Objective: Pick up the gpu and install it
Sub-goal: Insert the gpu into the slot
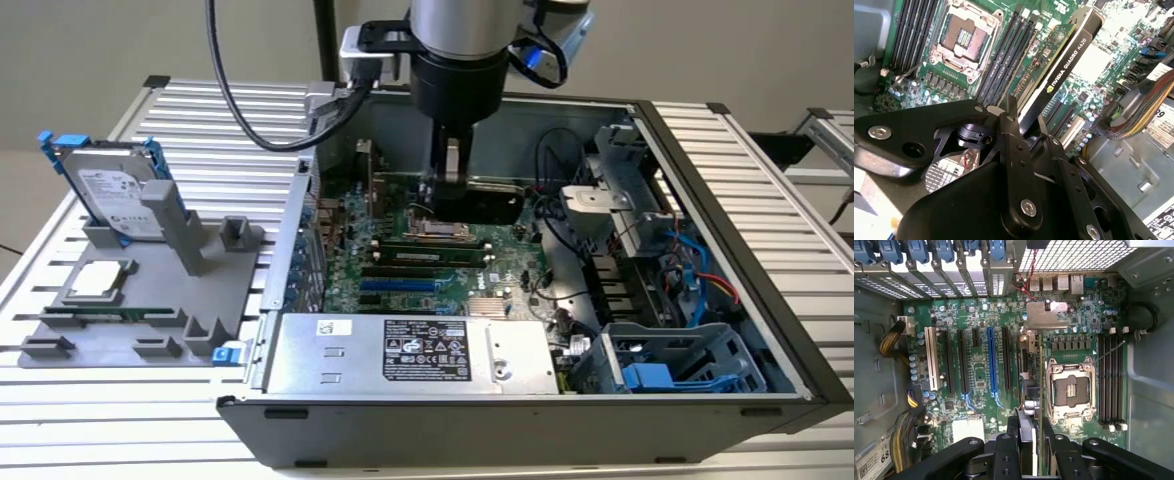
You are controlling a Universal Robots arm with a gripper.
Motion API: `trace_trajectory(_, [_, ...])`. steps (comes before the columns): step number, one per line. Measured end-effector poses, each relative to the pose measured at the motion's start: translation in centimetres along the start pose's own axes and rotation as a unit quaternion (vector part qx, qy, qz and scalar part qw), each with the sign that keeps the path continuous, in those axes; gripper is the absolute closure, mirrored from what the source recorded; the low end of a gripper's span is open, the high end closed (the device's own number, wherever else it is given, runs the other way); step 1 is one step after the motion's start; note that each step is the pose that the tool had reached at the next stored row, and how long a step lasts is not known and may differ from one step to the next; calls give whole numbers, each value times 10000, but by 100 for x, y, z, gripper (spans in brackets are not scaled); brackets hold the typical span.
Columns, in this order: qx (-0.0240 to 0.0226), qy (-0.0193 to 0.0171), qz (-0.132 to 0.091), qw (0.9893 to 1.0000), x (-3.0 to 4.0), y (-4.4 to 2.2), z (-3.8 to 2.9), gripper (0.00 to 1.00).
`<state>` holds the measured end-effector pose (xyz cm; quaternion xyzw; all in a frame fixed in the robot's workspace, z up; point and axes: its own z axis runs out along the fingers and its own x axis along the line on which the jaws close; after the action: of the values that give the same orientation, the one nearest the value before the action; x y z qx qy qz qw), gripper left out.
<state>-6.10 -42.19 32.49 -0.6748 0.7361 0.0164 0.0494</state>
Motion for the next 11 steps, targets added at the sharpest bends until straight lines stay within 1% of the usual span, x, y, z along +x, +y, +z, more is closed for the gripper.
trace_trajectory(3, [-1,-1,-6,10000,8,17,30,100])
trace_trajectory(7, [-2,-1,-23,10000,24,55,72,100])
trace_trajectory(11, [-5,-3,-54,10000,42,75,114,100])
